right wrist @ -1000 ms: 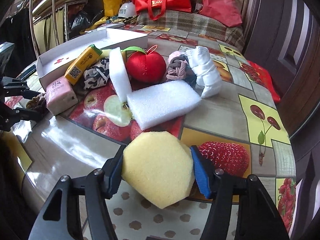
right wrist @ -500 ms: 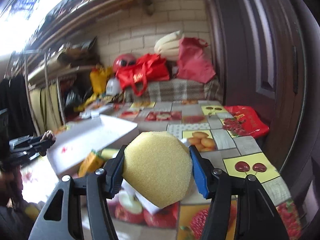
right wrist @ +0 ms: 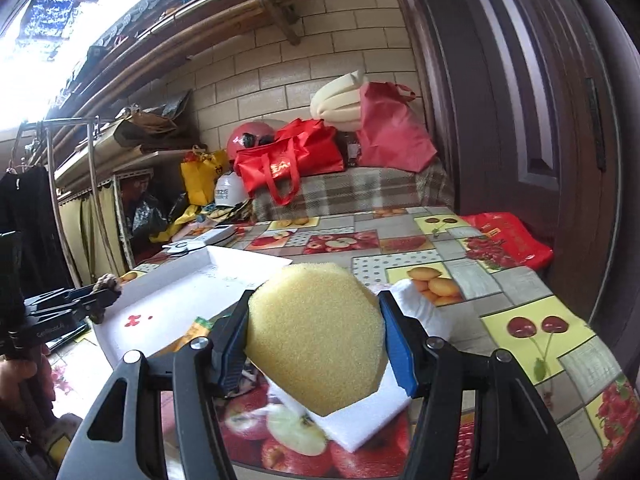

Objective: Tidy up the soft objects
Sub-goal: 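Carry rope knot and sponge into the white tray and open both tools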

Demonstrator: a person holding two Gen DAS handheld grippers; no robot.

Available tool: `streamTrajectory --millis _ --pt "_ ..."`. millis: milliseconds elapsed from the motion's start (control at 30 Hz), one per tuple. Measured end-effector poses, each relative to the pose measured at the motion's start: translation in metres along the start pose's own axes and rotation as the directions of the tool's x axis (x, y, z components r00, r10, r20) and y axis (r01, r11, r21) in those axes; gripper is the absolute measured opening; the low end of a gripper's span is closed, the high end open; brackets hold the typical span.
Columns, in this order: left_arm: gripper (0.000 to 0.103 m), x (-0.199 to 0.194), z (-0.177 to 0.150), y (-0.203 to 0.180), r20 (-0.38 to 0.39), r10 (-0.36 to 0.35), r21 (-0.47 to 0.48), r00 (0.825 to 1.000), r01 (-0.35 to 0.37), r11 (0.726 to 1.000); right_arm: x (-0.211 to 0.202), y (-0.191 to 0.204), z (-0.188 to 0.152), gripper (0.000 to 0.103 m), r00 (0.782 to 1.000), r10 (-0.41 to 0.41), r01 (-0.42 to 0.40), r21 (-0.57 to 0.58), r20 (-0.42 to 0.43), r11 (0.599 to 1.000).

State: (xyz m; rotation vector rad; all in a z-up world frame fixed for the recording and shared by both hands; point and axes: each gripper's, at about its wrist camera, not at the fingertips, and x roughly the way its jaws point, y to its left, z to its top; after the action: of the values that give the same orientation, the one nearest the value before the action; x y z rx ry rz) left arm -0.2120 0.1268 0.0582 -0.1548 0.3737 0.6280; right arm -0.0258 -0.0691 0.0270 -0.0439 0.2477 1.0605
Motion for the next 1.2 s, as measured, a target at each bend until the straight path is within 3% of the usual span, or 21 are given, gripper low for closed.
streamTrajectory --millis 400,733,1200 --pt "0.035 0.017 -0.001 0.022 -0.037 0.079 -0.034 0.996 -0.08 0.996 0.023 0.052 -0.001 0.06 0.993 0.115 -0.117 -0.052 -0.035 0.992" --pt "0.035 0.03 0.004 0.032 -0.029 0.125 -0.004 0.992 -0.125 0.992 0.046 0.092 -0.005 0.06 0.977 0.198 -0.205 -0.083 -0.084 0.975" --pt "0.035 0.057 0.014 0.056 -0.051 0.172 -0.04 0.984 -0.174 0.984 0.086 0.126 -0.008 0.059 0.96 0.232 -0.246 -0.07 -0.159 0.967"
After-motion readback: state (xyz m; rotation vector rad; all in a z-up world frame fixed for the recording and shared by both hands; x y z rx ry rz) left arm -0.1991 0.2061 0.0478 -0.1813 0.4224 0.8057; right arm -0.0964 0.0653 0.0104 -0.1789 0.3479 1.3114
